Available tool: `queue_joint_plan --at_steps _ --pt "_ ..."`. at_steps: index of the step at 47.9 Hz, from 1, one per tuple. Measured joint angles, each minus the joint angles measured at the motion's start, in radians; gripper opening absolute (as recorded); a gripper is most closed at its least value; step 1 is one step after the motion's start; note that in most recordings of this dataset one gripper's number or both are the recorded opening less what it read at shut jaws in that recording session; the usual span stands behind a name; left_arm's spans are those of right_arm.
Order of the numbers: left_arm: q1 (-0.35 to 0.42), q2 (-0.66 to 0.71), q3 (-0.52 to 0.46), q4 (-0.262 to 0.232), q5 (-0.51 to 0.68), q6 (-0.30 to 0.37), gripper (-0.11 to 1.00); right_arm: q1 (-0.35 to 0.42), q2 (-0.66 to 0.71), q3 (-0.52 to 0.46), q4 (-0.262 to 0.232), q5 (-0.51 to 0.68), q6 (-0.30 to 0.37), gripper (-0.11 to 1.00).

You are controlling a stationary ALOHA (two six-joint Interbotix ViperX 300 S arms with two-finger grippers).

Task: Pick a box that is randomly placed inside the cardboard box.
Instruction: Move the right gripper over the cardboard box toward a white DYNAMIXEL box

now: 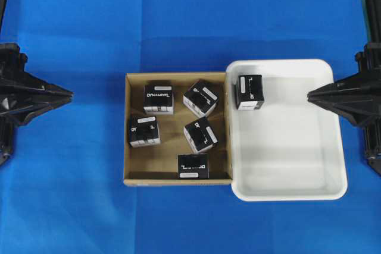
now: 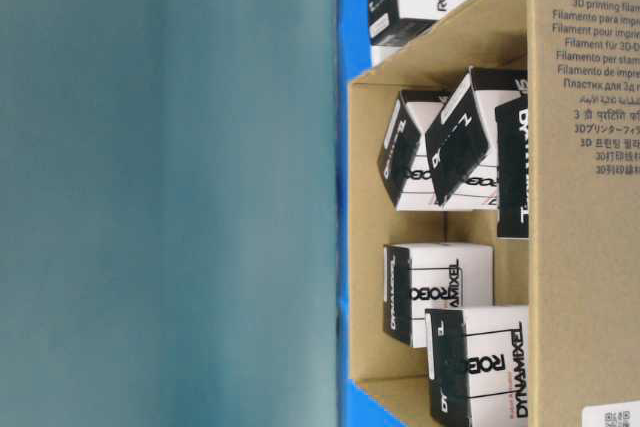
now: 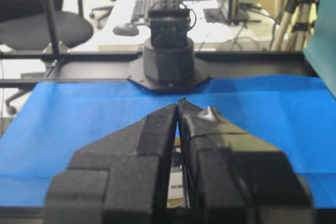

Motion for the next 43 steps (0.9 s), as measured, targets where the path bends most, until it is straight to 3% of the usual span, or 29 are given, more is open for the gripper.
queue_joint_plan --at_steps 3,8,14,30,43 --pt "0.0 0.008 -0.009 0.003 0.018 -0.012 0.08 0.006 0.002 -0.005 0.026 0.003 0.017 0.16" --pt "0.008 0.023 -0.032 0.006 0.054 -0.023 -0.05 0.021 0.006 -0.018 0.146 0.06 0.086 0.05" --pt "0.025 0.018 -0.067 0.008 0.074 -0.023 -0.07 0.017 0.006 -0.04 0.239 0.193 0.175 0.04" --pt "0.026 0.005 -0.114 0.009 0.189 -0.025 -0.07 0.035 0.031 -0.189 0.252 0.508 0.356 0.04" --pt "0.011 -0.002 -0.137 0.009 0.27 -0.025 -0.07 0.044 0.259 -0.39 0.255 0.64 0.482 0.03"
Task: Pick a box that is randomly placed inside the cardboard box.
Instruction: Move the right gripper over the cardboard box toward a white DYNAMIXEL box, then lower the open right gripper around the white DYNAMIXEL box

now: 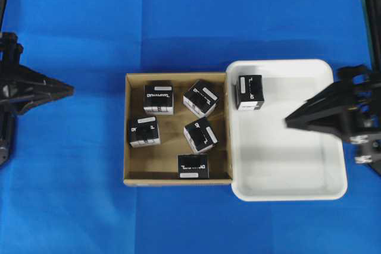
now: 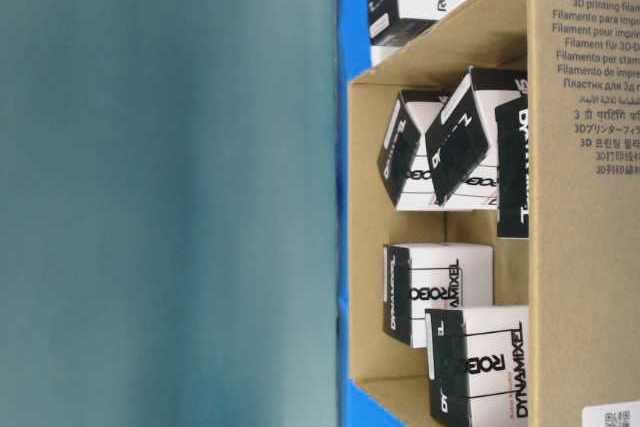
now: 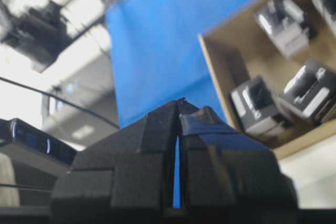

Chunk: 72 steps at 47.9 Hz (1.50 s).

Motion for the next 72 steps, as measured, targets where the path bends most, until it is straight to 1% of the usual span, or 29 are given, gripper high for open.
queue_joint_plan --at_steps 8,13,21,26,29,35,43,47,51,58,64,70,72 --pt "-0.005 0.0 -0.002 0.0 0.044 0.0 -0.07 -0.009 0.232 -0.158 -0.005 0.112 0.141 0.03" --pt "-0.012 -0.008 -0.002 0.0 0.067 0.0 -0.07 -0.017 0.347 -0.255 -0.023 0.169 0.198 0.03" --pt "-0.031 -0.023 -0.002 0.0 0.121 0.0 -0.07 -0.017 0.517 -0.417 -0.038 0.287 0.282 0.03" --pt "-0.034 -0.028 -0.002 0.0 0.156 0.0 -0.07 -0.017 0.586 -0.485 -0.057 0.35 0.337 0.03" --pt "-0.034 -0.028 -0.002 0.0 0.163 0.0 -0.07 -0.018 0.629 -0.528 -0.078 0.393 0.393 0.03" --pt "-0.034 -0.028 -0.002 0.0 0.166 0.0 -0.07 -0.018 0.718 -0.595 -0.129 0.465 0.532 0.03" --pt "-0.034 -0.026 0.003 0.0 0.166 0.0 -0.07 -0.002 0.795 -0.65 -0.192 0.566 0.695 0.04" --pt "-0.032 -0.028 0.008 0.002 0.164 0.002 -0.07 0.026 0.827 -0.663 -0.23 0.594 0.758 0.04" --pt "-0.032 -0.029 0.014 0.0 0.166 0.0 -0.07 0.06 0.856 -0.663 -0.261 0.607 0.807 0.05" --pt "-0.032 -0.028 0.015 0.0 0.166 0.0 -0.07 0.091 0.876 -0.655 -0.267 0.609 0.87 0.09" --pt "-0.034 -0.029 0.015 0.0 0.166 0.0 -0.07 0.086 0.877 -0.644 -0.27 0.611 0.902 0.15" --pt "-0.041 -0.029 0.015 0.0 0.166 0.0 -0.07 0.084 0.881 -0.626 -0.27 0.603 0.914 0.28" --pt "-0.046 -0.029 0.015 0.002 0.166 0.0 -0.07 0.084 0.882 -0.624 -0.27 0.597 0.916 0.35"
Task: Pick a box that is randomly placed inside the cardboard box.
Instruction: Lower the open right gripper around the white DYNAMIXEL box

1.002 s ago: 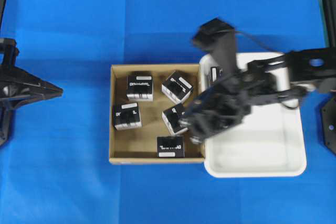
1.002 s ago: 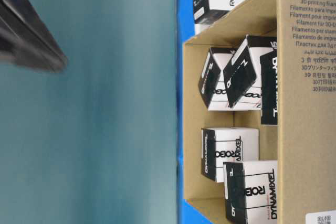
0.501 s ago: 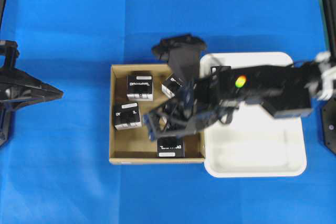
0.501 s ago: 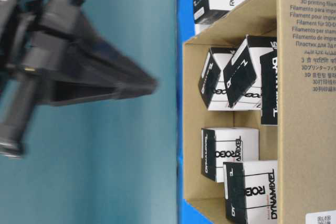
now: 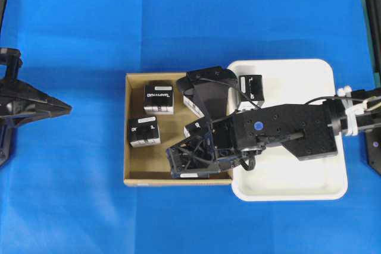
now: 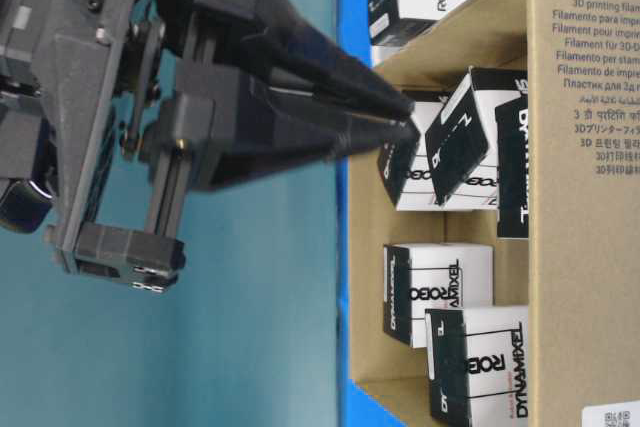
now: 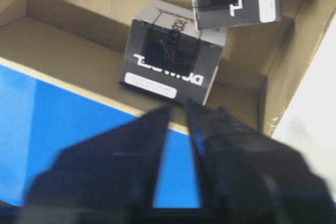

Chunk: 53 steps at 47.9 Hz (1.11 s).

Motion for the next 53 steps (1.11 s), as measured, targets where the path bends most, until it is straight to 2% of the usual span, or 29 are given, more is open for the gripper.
queue_joint_plan --at_steps 5,9,14,17,30,44,53 --pt "-0.002 0.0 0.0 0.0 0.0 0.0 -0.07 0.002 0.006 0.003 0.002 -0.028 0.011 0.64" --pt "-0.002 0.0 0.002 -0.002 0.0 0.0 -0.07 -0.006 0.017 0.005 0.002 -0.038 0.058 0.86" --pt "-0.003 -0.003 0.002 -0.002 0.0 0.0 -0.07 -0.023 0.031 0.008 0.0 -0.043 0.132 1.0" --pt "-0.006 -0.003 0.002 0.0 0.0 0.0 -0.07 -0.032 0.04 0.008 0.0 -0.043 0.156 1.0" --pt "-0.011 -0.003 0.006 -0.002 0.0 0.008 -0.07 -0.029 0.081 -0.021 0.015 -0.037 0.189 0.98" --pt "-0.011 -0.018 0.011 -0.002 0.005 0.012 -0.07 -0.012 0.124 -0.074 0.014 0.081 0.239 0.98" --pt "-0.011 -0.018 0.011 -0.002 0.005 0.014 -0.07 -0.008 0.138 -0.08 0.011 0.091 0.267 0.98"
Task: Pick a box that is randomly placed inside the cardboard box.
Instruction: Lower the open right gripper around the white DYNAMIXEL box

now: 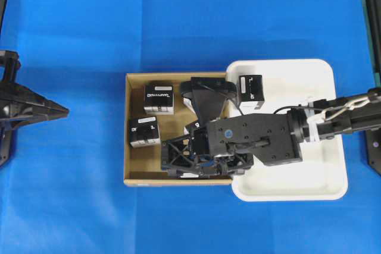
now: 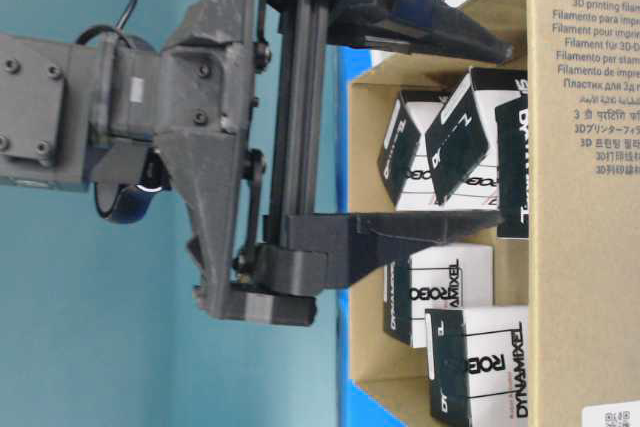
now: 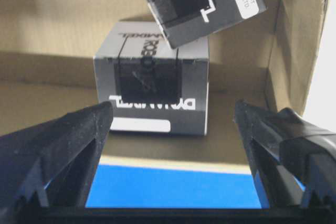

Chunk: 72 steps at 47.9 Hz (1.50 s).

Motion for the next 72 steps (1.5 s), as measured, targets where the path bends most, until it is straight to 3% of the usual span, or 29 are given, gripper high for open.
queue_joint_plan --at_steps 32,72 --pt "0.0 0.0 0.011 0.002 0.0 0.0 -0.07 -0.003 0.052 -0.014 -0.034 -0.08 0.035 0.98" --pt "0.0 0.0 0.011 0.002 0.0 0.002 -0.07 -0.003 0.035 -0.02 -0.046 -0.091 0.051 0.98"
